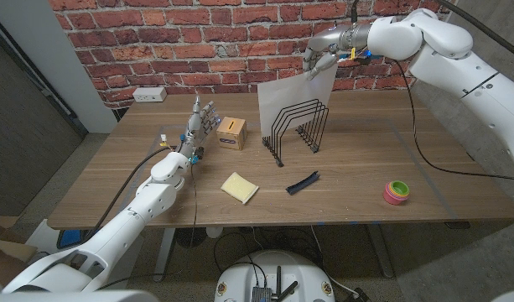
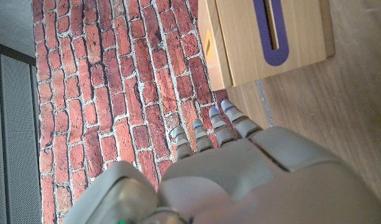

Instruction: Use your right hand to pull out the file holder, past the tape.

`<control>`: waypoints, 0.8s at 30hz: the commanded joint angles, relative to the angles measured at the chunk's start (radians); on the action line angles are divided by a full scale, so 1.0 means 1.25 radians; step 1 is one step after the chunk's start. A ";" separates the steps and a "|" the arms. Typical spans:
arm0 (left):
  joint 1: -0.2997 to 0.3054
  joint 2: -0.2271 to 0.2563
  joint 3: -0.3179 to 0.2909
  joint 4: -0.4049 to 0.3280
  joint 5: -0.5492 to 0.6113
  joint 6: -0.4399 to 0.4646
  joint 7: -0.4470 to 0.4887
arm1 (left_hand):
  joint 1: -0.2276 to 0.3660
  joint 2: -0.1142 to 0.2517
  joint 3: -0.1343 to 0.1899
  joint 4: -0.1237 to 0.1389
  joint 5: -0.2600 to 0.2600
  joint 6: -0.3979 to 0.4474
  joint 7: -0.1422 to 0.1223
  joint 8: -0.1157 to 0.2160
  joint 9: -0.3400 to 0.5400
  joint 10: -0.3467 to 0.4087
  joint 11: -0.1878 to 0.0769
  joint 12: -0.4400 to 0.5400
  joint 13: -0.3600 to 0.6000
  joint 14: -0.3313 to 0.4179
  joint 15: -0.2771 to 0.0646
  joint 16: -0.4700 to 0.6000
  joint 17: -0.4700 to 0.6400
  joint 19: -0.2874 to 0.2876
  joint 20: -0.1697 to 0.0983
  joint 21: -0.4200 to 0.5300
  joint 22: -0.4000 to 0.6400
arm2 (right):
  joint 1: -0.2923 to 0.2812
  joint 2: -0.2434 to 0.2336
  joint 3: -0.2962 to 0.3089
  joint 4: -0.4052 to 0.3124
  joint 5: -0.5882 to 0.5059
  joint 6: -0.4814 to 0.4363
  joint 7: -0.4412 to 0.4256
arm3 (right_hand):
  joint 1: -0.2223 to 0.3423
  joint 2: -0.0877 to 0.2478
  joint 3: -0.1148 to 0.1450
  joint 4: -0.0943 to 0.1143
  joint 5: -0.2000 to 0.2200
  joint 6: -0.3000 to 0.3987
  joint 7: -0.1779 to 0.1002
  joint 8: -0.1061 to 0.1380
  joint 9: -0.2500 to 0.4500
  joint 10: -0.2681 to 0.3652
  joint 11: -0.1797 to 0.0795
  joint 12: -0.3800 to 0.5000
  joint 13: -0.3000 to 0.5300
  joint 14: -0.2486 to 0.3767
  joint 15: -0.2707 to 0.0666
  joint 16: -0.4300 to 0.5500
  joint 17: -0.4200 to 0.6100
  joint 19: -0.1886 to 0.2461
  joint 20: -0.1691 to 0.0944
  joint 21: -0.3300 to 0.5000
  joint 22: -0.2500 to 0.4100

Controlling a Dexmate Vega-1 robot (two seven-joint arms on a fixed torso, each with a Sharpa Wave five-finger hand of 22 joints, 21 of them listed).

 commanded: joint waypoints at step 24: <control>-0.001 0.000 0.000 0.001 0.000 0.000 -0.002 | -0.002 0.008 0.000 0.006 0.003 0.000 -0.007 0.003 0.001 0.000 -0.006 0.005 0.004 0.005 -0.002 0.005 0.002 0.005 0.000 0.006 0.005 | -0.058 -0.048 0.058 -0.104 -0.004 -0.082 -0.019 | -0.017 -0.001 -0.002 -0.001 0.000 0.010 -0.001 -0.001 0.001 -0.005 -0.003 0.001 -0.003 -0.017 -0.070 0.008 -0.002 0.001 -0.110 -0.007 0.001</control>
